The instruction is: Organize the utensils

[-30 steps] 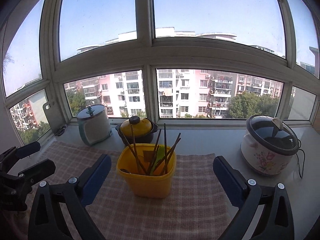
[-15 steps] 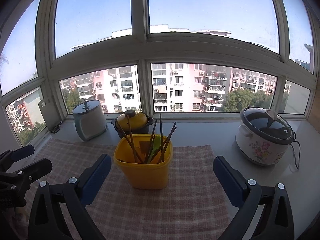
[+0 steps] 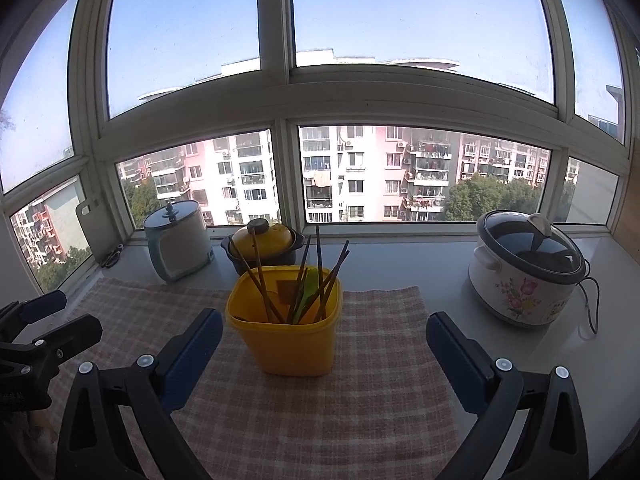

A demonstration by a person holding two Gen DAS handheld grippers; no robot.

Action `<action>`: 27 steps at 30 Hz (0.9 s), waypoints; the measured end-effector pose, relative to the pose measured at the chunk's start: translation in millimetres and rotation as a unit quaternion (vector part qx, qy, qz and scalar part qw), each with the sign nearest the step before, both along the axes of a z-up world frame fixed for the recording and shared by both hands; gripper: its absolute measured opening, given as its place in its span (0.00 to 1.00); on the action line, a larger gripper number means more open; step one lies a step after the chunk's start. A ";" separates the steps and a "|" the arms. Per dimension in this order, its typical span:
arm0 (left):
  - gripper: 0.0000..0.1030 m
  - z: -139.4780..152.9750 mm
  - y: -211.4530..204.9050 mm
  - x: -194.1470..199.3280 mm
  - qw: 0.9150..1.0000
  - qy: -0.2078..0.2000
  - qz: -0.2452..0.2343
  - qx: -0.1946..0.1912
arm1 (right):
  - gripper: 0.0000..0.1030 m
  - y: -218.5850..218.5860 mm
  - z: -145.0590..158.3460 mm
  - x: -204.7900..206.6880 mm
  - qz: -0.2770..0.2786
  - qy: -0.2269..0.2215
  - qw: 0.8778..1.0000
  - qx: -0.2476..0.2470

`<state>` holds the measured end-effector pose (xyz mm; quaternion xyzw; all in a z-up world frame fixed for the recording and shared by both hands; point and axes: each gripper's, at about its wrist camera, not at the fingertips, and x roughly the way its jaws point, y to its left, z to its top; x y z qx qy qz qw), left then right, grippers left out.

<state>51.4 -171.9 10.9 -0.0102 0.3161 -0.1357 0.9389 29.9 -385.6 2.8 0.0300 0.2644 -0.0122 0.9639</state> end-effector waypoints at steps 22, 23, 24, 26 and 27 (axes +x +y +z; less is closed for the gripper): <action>1.00 0.7 -2.3 -1.5 1.000 -0.011 0.018 0.021 | 1.00 -6.1 -7.9 4.0 -0.005 0.011 1.000 0.015; 1.00 0.7 -2.3 -1.1 1.000 -0.011 0.019 0.022 | 1.00 -6.4 -7.9 4.2 -0.005 0.011 1.000 0.015; 1.00 0.5 -2.2 -0.5 1.000 -0.010 0.019 0.022 | 1.00 -6.4 -7.8 4.2 -0.005 0.011 1.000 0.015; 1.00 0.3 -1.7 0.2 0.999 -0.010 0.021 0.022 | 1.00 -7.0 -8.0 4.1 -0.006 0.012 1.000 0.016; 1.00 0.2 -1.7 0.3 0.999 -0.011 0.022 0.023 | 1.00 -7.4 -8.2 4.2 -0.006 0.012 1.000 0.018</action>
